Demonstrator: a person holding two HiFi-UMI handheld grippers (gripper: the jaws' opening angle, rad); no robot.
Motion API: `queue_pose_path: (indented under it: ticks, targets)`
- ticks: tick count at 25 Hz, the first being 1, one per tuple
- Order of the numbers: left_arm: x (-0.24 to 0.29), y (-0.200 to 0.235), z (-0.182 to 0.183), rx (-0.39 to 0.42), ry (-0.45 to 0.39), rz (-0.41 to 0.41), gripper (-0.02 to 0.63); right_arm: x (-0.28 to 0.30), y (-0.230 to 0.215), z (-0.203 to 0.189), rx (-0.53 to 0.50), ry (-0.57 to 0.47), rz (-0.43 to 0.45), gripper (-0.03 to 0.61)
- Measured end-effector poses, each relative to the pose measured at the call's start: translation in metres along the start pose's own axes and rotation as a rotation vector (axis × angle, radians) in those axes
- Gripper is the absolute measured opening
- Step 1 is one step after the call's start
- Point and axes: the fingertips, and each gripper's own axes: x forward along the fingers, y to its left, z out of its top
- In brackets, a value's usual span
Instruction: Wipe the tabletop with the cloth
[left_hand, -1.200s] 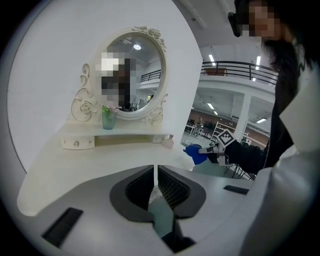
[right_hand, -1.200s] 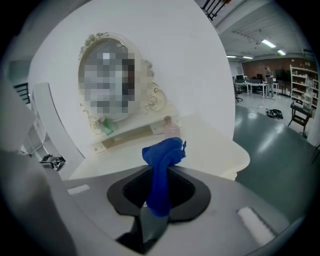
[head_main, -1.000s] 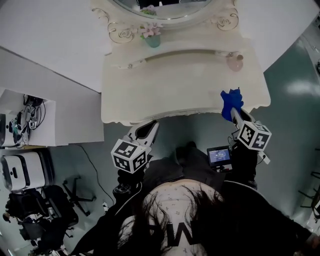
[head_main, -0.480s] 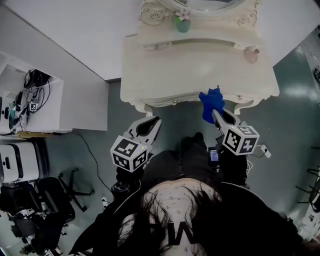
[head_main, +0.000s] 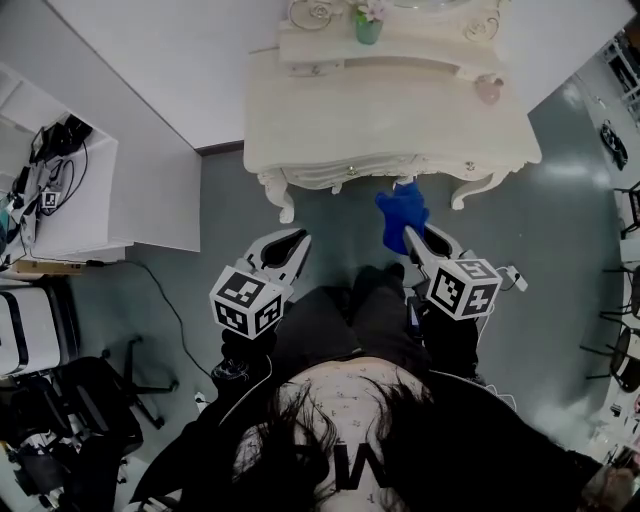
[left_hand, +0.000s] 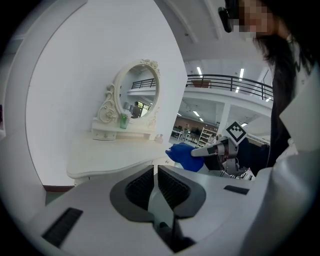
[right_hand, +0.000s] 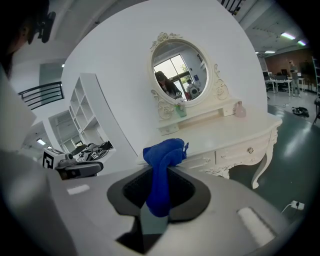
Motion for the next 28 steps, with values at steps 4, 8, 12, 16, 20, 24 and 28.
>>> queue_pose_path:
  ticks: [4,8,12,16,20,24,28]
  targets:
    - [-0.006,-0.019,-0.004,0.013,-0.010,-0.037,0.005,-0.020,0.009,-0.008,-0.005,-0.013,-0.013,0.083]
    - [-0.007,-0.035,-0.004,0.027,-0.021,-0.056,0.005,-0.032,0.010,-0.016,-0.005,-0.013,-0.014,0.083]
    - [-0.008,-0.055,-0.014,0.030,-0.007,-0.064,0.005,-0.048,0.011,-0.030,-0.002,-0.001,0.004,0.083]
    - [-0.007,-0.080,-0.020,0.030,-0.002,-0.062,0.005,-0.069,0.008,-0.043,0.013,0.015,0.024,0.083]
    - [-0.005,-0.118,-0.032,0.036,0.009,-0.076,0.005,-0.093,0.005,-0.059,-0.019,0.045,0.052,0.083]
    - [-0.002,-0.150,-0.043,0.036,0.015,-0.071,0.005,-0.115,-0.005,-0.072,-0.041,0.065,0.066,0.083]
    - [-0.004,-0.171,-0.051,0.037,0.008,-0.052,0.005,-0.131,-0.017,-0.075,-0.057,0.057,0.070,0.083]
